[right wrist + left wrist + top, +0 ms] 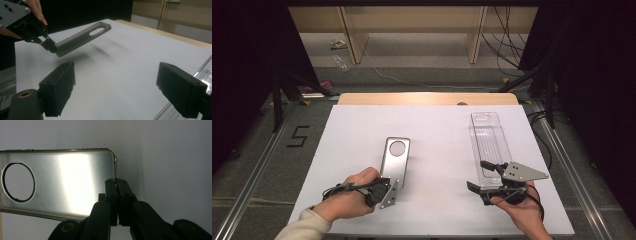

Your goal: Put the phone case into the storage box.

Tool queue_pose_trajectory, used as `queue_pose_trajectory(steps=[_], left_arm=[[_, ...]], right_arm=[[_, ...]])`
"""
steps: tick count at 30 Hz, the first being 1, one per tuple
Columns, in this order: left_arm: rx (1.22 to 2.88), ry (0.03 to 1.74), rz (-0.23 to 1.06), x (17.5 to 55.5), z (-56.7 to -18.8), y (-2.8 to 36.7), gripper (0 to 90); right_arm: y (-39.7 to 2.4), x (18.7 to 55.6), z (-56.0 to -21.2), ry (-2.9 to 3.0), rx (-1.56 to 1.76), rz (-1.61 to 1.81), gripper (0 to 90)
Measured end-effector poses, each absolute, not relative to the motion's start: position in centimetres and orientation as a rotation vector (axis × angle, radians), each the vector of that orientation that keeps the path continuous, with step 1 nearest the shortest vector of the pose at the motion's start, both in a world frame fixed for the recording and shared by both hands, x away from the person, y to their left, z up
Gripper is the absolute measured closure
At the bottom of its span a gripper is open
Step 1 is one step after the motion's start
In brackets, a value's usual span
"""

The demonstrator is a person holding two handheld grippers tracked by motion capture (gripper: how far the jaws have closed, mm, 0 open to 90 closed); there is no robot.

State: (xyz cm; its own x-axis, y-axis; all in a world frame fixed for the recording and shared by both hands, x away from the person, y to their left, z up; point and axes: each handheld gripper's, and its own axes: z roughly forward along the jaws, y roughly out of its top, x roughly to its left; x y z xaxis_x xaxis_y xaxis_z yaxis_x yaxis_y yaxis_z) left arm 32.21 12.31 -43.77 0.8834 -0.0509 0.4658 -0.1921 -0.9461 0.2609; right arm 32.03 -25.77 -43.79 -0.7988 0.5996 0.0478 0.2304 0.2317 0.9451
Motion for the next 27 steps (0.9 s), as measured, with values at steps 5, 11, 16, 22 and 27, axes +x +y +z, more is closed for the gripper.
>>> queue_pose_trajectory(steps=[5, 11, 16, 22, 27], left_arm=[[2.739, -0.191, 0.680, 32.1, -43.6, 12.2, 87.8], [2.731, -0.205, 0.672, 32.0, -43.6, 11.9, 87.9], [2.718, -0.214, 0.677, 31.7, -43.4, 11.6, 87.8], [2.715, -0.233, 0.677, 31.5, -43.4, 11.2, 87.9], [2.707, -0.248, 0.681, 31.4, -43.3, 10.9, 87.9]], right_arm=[[-25.7, 32.0, -43.8, 2.184, 0.773, 1.590, 16.7], [-25.6, 32.1, -43.8, 2.181, 0.774, 1.588, 16.7], [-25.3, 32.2, -43.7, 2.180, 0.778, 1.593, 16.7], [-24.9, 32.3, -43.6, 2.171, 0.789, 1.607, 16.8], [-24.4, 32.5, -43.5, 2.172, 0.793, 1.615, 16.8]])
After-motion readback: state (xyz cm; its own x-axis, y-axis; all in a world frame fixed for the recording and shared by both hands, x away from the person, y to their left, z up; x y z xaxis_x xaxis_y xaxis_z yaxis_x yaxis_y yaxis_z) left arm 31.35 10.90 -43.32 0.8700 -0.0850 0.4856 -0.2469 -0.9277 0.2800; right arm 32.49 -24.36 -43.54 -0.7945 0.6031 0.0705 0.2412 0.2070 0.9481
